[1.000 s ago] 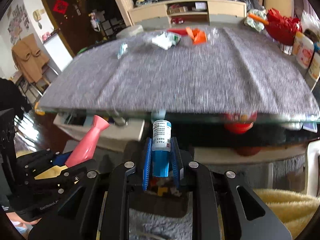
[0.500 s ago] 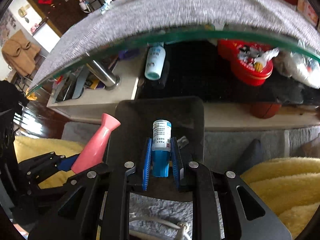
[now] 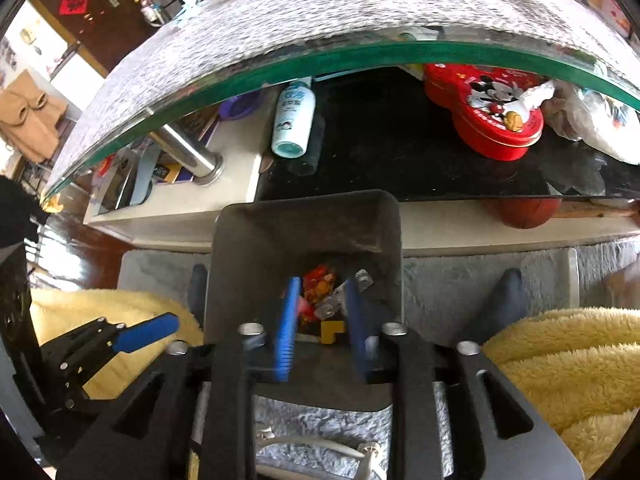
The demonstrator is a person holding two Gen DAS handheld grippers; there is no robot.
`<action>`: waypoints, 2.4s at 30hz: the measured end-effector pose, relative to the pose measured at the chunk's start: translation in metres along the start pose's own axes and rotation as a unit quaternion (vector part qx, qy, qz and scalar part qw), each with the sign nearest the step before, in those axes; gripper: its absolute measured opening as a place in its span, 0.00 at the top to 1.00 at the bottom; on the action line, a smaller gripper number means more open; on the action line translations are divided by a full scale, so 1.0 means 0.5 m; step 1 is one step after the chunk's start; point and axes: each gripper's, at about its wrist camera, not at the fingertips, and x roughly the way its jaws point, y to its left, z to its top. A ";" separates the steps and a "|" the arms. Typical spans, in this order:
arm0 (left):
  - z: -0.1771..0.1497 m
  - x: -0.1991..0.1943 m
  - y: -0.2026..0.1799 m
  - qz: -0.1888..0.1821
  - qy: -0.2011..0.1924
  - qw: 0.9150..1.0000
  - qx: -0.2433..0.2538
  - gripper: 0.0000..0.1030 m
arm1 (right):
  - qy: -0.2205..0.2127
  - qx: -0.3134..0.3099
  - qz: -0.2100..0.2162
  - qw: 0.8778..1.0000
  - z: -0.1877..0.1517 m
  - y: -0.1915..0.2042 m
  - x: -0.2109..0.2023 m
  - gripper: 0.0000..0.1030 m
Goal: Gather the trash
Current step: 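Lower both tools into the bin and open both grippers, then grasp the white medicine packet with the right gripper while the left grasps the blue-white wrapper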
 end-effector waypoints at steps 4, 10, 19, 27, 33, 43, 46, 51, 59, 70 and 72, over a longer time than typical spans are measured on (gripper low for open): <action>0.005 -0.006 0.003 0.005 -0.004 1.000 -0.002 0.43 | -0.008 0.007 -0.010 1.000 0.008 -0.008 -0.010 0.40; 0.019 -0.033 0.008 0.009 -0.020 1.000 -0.004 0.32 | -0.030 0.011 -0.023 0.999 0.028 -0.013 -0.044 0.13; 0.075 -0.110 0.039 0.007 -0.069 0.997 -0.021 0.29 | -0.096 0.016 -0.015 0.995 0.104 -0.017 -0.134 0.11; 0.149 -0.147 0.078 0.022 -0.101 0.994 -0.031 0.29 | -0.125 0.024 -0.019 0.992 0.188 -0.031 -0.152 0.11; 0.239 -0.177 0.119 0.051 -0.123 0.991 -0.033 0.29 | -0.137 0.007 -0.013 0.991 0.270 0.007 -0.142 0.11; 0.405 -0.165 0.168 0.074 -0.141 0.987 -0.026 0.29 | -0.156 -0.016 0.015 0.987 0.434 0.077 -0.103 0.12; 0.453 -0.156 0.177 0.077 -0.145 0.986 -0.017 0.30 | -0.159 -0.018 0.016 0.987 0.489 0.086 -0.084 0.18; 0.528 -0.143 0.196 0.078 -0.160 0.984 -0.019 0.32 | -0.158 -0.026 0.013 0.987 0.539 0.099 -0.055 0.35; 0.606 -0.092 0.225 0.073 -0.153 0.985 -0.026 0.43 | -0.140 -0.032 0.006 0.990 0.600 0.108 0.008 0.49; 0.645 -0.034 0.241 0.063 -0.131 0.989 -0.026 0.62 | -0.114 -0.050 -0.022 0.992 0.645 0.129 0.075 0.48; 0.650 -0.030 0.237 0.068 -0.134 0.989 -0.019 0.64 | -0.111 -0.052 -0.033 0.992 0.648 0.131 0.083 0.47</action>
